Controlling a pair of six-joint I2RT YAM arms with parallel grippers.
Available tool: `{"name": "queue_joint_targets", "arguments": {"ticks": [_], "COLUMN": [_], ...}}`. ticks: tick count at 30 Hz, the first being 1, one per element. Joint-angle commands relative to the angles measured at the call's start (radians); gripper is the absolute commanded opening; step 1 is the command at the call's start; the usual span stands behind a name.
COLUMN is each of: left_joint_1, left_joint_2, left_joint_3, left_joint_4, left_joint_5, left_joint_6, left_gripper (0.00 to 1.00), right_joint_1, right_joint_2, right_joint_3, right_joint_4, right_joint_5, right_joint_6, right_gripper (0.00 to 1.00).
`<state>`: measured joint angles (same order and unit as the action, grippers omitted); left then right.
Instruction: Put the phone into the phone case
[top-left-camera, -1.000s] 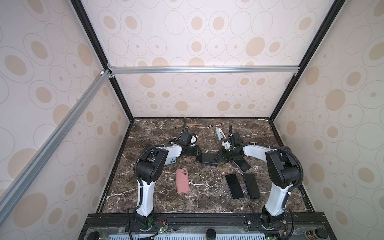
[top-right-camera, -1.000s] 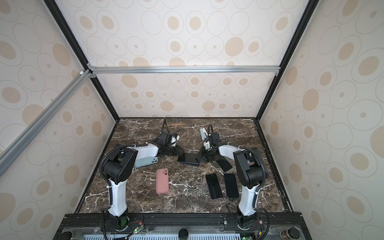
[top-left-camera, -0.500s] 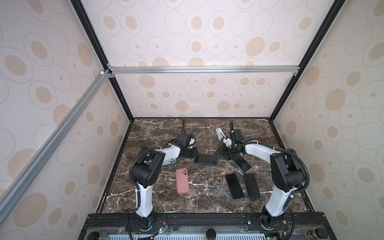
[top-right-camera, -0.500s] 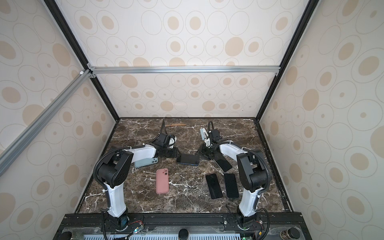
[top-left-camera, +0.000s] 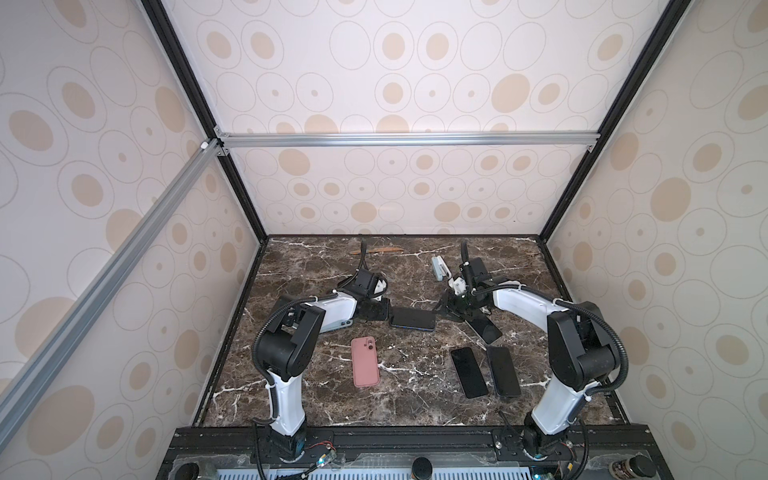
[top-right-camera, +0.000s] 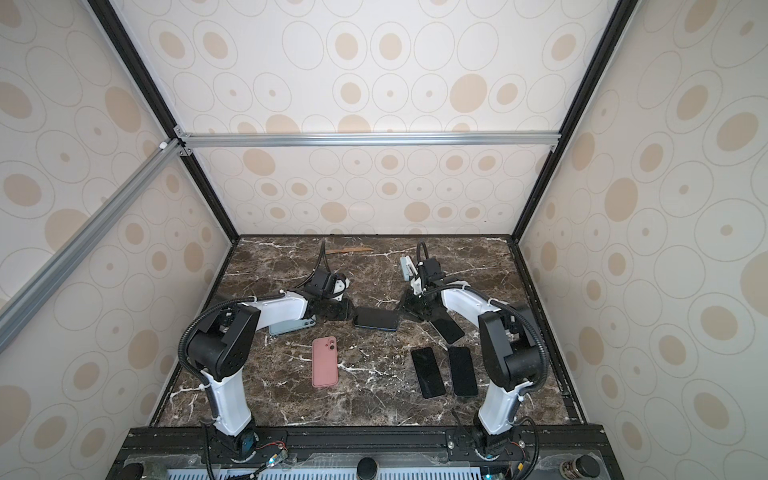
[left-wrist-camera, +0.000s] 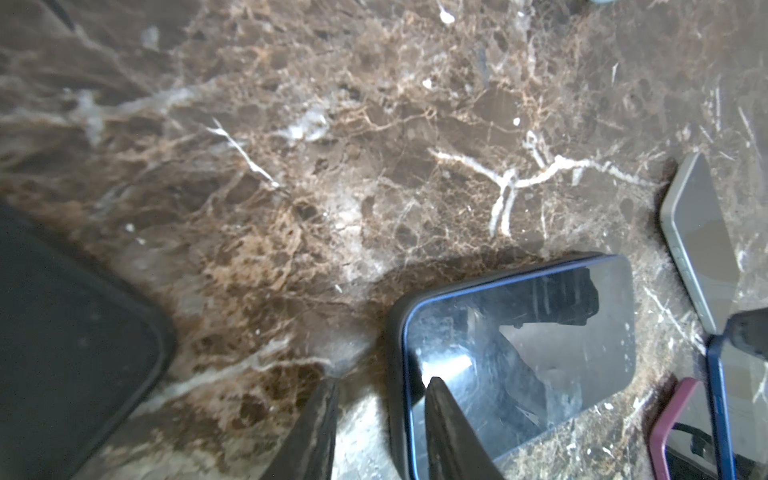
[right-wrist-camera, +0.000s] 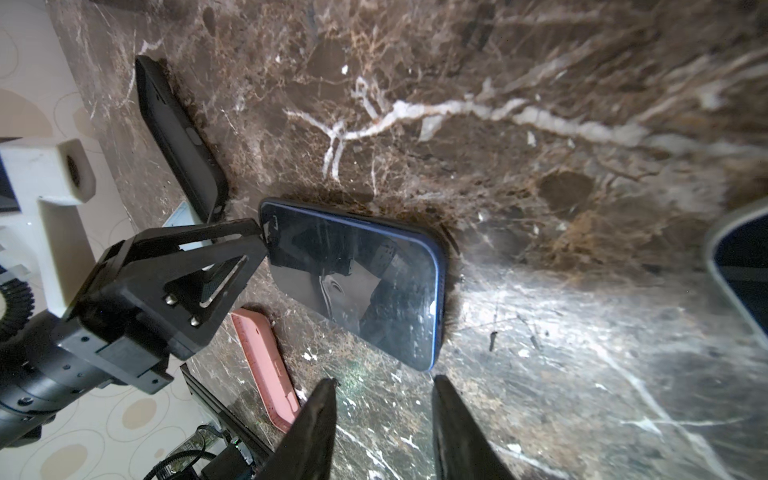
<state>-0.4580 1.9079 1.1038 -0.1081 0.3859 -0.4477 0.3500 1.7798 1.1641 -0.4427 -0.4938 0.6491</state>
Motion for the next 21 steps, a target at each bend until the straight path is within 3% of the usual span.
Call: {"name": "queue_joint_targets", "arguments": {"ticks": [1,21], "left_joint_1": [0.002,0.0], "left_joint_2": [0.029,0.051], "left_joint_3": [-0.017,-0.042], "left_joint_4": [-0.045,-0.019], "left_joint_5": [0.04,0.11], "left_joint_6": [0.008,-0.001], "left_gripper": [0.33,0.2], "right_joint_1": [0.011,0.048], "right_joint_2": [0.04,0.17], "right_joint_3": [-0.015,0.009], "right_joint_4": [-0.001,0.05], "right_joint_5": [-0.002,-0.054], "right_joint_6": [0.011,0.023], "right_gripper": [0.34,0.18]}}
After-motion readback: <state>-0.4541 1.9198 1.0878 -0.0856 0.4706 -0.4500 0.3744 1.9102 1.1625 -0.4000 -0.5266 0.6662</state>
